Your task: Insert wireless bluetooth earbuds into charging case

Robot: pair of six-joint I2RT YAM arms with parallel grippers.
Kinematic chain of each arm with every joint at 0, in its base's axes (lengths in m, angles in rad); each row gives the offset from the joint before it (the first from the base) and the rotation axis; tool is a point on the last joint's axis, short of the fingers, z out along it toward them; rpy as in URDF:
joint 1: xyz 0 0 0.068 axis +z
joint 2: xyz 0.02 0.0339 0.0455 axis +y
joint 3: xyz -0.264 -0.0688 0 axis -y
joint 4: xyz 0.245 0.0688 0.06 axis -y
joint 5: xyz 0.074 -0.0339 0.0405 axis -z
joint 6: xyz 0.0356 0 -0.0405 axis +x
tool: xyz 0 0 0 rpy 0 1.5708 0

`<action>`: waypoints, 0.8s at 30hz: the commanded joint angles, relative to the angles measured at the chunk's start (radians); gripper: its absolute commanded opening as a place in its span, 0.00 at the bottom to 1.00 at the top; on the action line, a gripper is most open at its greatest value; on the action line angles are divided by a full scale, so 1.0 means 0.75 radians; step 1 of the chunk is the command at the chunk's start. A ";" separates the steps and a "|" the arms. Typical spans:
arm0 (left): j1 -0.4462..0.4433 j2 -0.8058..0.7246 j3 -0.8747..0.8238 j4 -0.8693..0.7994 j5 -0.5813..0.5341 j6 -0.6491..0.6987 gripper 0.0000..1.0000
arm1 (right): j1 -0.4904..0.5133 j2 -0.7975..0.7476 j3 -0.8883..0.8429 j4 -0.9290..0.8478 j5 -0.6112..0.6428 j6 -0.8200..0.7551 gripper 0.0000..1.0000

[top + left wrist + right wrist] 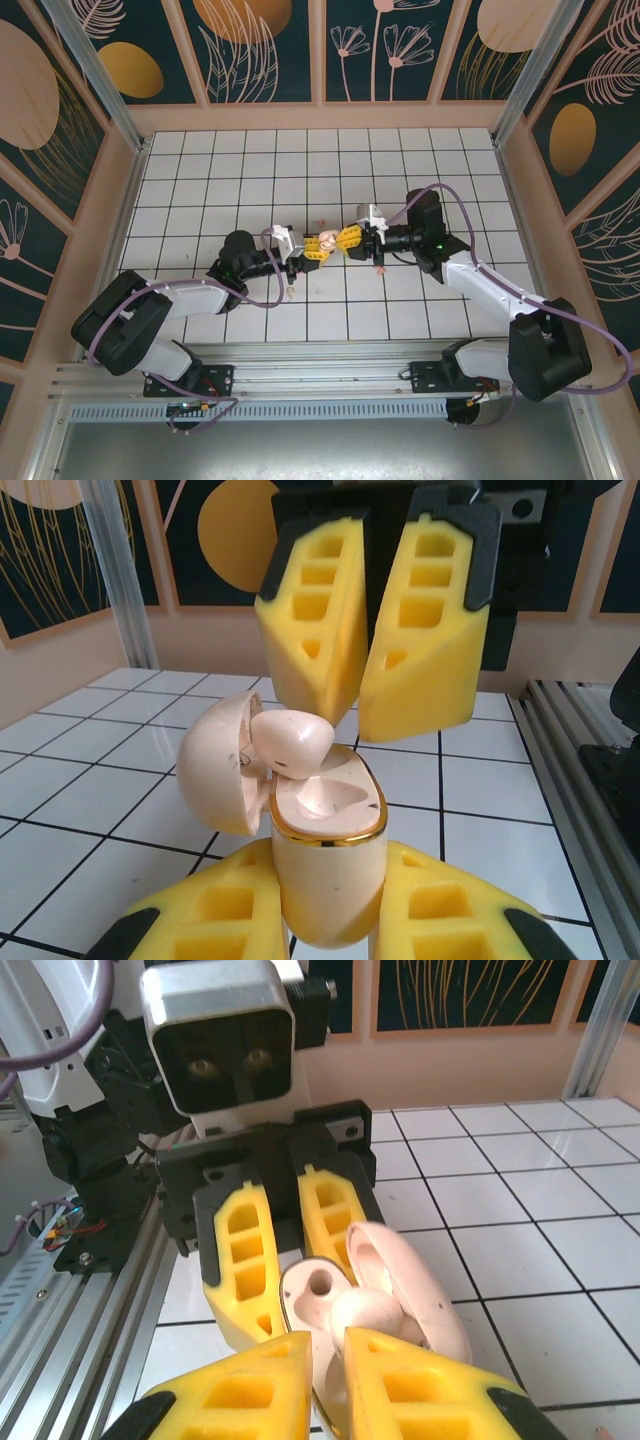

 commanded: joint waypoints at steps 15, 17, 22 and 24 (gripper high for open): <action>-0.007 -0.029 0.037 0.047 -0.003 0.036 0.16 | -0.025 -0.056 0.047 -0.044 0.036 0.000 0.22; -0.008 -0.024 0.040 0.043 -0.009 0.040 0.16 | -0.022 -0.070 0.049 -0.033 0.043 0.016 0.23; -0.008 -0.020 0.041 0.040 -0.007 0.042 0.16 | -0.002 -0.078 0.065 -0.043 0.070 0.024 0.25; -0.008 -0.020 0.039 0.040 -0.010 0.043 0.16 | 0.004 -0.073 0.071 -0.043 0.077 0.028 0.26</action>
